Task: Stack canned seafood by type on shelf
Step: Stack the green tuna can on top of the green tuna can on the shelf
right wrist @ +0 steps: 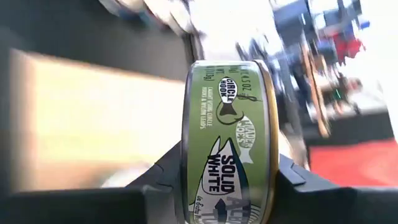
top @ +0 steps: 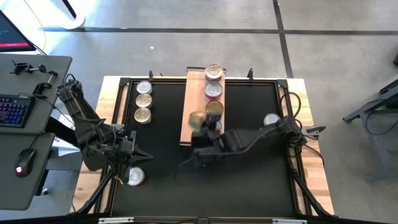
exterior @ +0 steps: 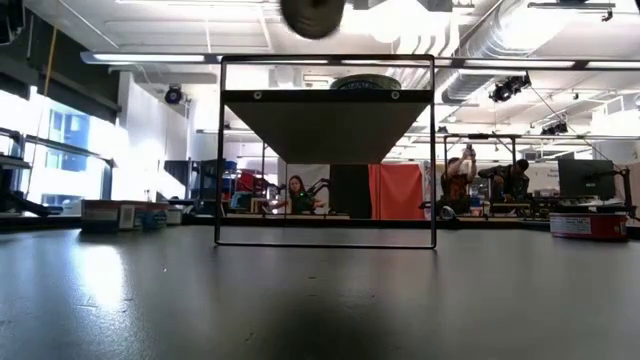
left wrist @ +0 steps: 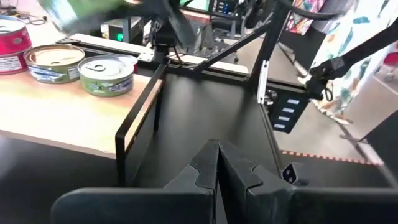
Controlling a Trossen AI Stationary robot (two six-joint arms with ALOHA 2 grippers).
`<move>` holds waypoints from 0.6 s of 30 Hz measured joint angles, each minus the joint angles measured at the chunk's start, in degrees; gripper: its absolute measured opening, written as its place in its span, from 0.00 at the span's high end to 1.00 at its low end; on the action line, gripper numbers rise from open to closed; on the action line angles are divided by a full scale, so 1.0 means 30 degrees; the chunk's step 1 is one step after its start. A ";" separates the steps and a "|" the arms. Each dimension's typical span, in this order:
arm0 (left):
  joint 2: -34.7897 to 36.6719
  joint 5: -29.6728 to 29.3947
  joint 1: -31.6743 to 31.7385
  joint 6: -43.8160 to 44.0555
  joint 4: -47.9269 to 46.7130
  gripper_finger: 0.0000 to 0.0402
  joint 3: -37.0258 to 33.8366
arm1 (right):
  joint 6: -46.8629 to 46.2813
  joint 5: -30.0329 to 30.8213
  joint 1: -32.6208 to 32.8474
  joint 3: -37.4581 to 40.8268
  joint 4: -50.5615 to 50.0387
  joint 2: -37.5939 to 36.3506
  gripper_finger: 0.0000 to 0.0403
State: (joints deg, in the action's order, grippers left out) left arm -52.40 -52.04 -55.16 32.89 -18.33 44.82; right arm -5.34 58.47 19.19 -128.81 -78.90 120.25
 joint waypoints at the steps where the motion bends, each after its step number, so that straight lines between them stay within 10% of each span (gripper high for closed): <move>1: -0.0039 -0.0003 0.0000 0.0005 -0.0108 1.00 0.0000 | -0.0740 0.0046 -0.0327 -0.0003 -0.1124 -0.0055 0.72; 18: -0.1913 -0.0411 0.0000 0.1010 -0.0580 1.00 0.0000 | -0.0190 -0.1983 -0.3657 0.3220 -0.3263 -0.0191 0.70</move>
State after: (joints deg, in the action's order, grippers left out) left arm -58.14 -53.28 -55.16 35.92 -20.07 44.82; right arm -5.91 52.52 8.22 -119.15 -88.69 119.68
